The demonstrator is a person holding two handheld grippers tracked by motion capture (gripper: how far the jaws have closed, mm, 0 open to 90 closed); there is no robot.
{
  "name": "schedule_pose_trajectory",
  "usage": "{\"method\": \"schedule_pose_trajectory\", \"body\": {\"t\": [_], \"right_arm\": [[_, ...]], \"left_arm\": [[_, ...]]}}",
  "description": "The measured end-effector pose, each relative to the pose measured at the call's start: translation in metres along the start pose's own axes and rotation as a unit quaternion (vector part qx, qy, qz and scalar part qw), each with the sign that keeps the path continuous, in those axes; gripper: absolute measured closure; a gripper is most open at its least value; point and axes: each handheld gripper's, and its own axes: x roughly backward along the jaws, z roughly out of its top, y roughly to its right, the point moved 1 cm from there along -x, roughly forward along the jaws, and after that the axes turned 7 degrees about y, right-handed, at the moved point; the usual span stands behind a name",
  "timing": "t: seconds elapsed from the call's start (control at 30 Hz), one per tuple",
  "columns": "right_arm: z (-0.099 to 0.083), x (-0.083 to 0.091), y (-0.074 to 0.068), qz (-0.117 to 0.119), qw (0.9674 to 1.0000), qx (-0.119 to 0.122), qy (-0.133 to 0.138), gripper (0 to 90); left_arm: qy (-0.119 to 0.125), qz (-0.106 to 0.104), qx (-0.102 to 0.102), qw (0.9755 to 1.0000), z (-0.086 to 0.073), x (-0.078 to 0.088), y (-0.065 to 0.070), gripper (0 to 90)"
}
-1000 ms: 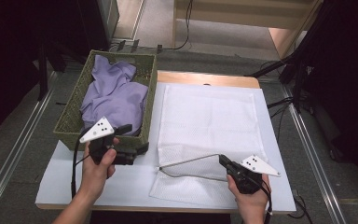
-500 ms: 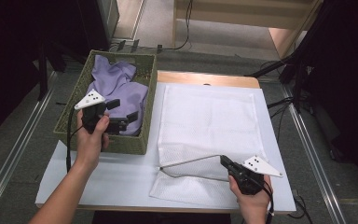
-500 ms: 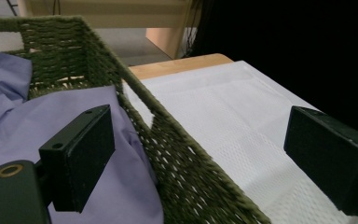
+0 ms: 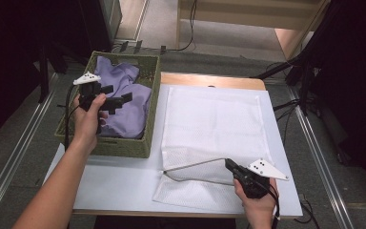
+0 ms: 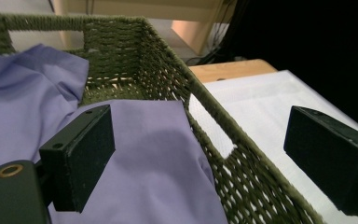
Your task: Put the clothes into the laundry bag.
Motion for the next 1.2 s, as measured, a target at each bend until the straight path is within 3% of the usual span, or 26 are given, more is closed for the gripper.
{"method": "schedule_pose_trajectory", "body": {"t": [0.1,0.17,0.23,0.27,0.33,0.4,0.47,0.53,0.6,0.63,0.7,0.73,0.83,0.97,1.1,1.13,1.17,1.2], "right_arm": [[0.0,0.0,0.0,-0.001,1.0,0.002,0.0,90.0],[0.0,0.0,-0.001,-0.001,1.0,0.002,-0.001,90.0],[0.0,0.0,-0.001,-0.001,1.0,0.001,-0.002,90.0],[-0.001,-0.001,0.0,-0.001,1.0,0.001,-0.002,90.0],[-0.001,-0.001,0.0,-0.001,1.0,0.0,-0.002,90.0],[-0.001,-0.001,0.0,0.0,1.0,0.001,-0.003,90.0],[-0.001,-0.001,0.0,-0.001,1.0,0.002,-0.003,90.0],[-0.001,-0.001,0.0,-0.001,1.0,0.003,-0.003,90.0],[-0.001,-0.001,0.0,0.0,1.0,0.003,-0.002,90.0],[-0.001,-0.001,0.0,0.0,1.0,0.003,-0.002,90.0],[-0.002,-0.001,0.0,0.0,1.0,0.002,-0.004,90.0],[-0.002,-0.001,0.0,0.0,1.0,0.002,-0.004,90.0],[-0.002,-0.001,0.0,-0.001,1.0,0.003,-0.004,90.0],[-0.002,-0.001,-0.001,-0.002,1.0,0.005,-0.004,90.0],[-0.003,-0.002,-0.001,0.0,1.0,0.006,-0.006,90.0],[-0.003,-0.002,-0.002,-0.001,1.0,0.005,-0.007,90.0],[-0.003,-0.002,-0.002,-0.002,1.0,0.006,-0.008,90.0],[-0.003,-0.002,-0.002,-0.002,0.9999,0.006,-0.008,90.0]], "left_arm": [[0.001,0.022,-0.003,0.9997,0.002,-0.008,-0.015,9.0],[-0.01,0.039,-0.008,0.9992,0.002,-0.013,-0.024,7.8],[-0.034,0.066,-0.011,0.9972,-0.003,-0.02,-0.033,0.5],[-0.047,0.059,-0.003,0.9971,-0.006,-0.022,-0.039,0.6],[-0.075,0.068,0.024,0.9946,-0.011,-0.028,-0.052,0.0],[-0.088,0.065,0.039,0.9932,-0.012,-0.031,-0.059,0.0],[-0.111,0.077,0.018,0.9907,-0.014,-0.036,-0.06,0.0],[-0.141,0.082,0.009,0.9866,-0.017,-0.043,-0.062,0.0],[-0.164,0.063,0.027,0.9842,-0.025,-0.049,-0.065,0.0],[-0.178,0.063,0.033,0.9814,-0.03,-0.053,-0.066,0.0],[-0.196,0.075,0.029,0.9773,-0.037,-0.058,-0.068,0.0],[-0.208,0.084,0.028,0.9741,-0.04,-0.06,-0.068,0.0],[-0.246,0.118,0.023,0.9617,-0.048,-0.063,-0.071,3.3],[-0.273,0.172,0.036,0.9457,-0.053,-0.066,-0.075,7.4],[-0.283,0.193,0.029,0.939,-0.054,-0.07,-0.071,6.9],[-0.286,0.194,0.021,0.9382,-0.055,-0.071,-0.07,6.1],[-0.297,0.195,0.006,0.9347,-0.056,-0.072,-0.068,6.0],[-0.307,0.212,-0.017,0.9276,-0.056,-0.073,-0.065,9.0]]}}
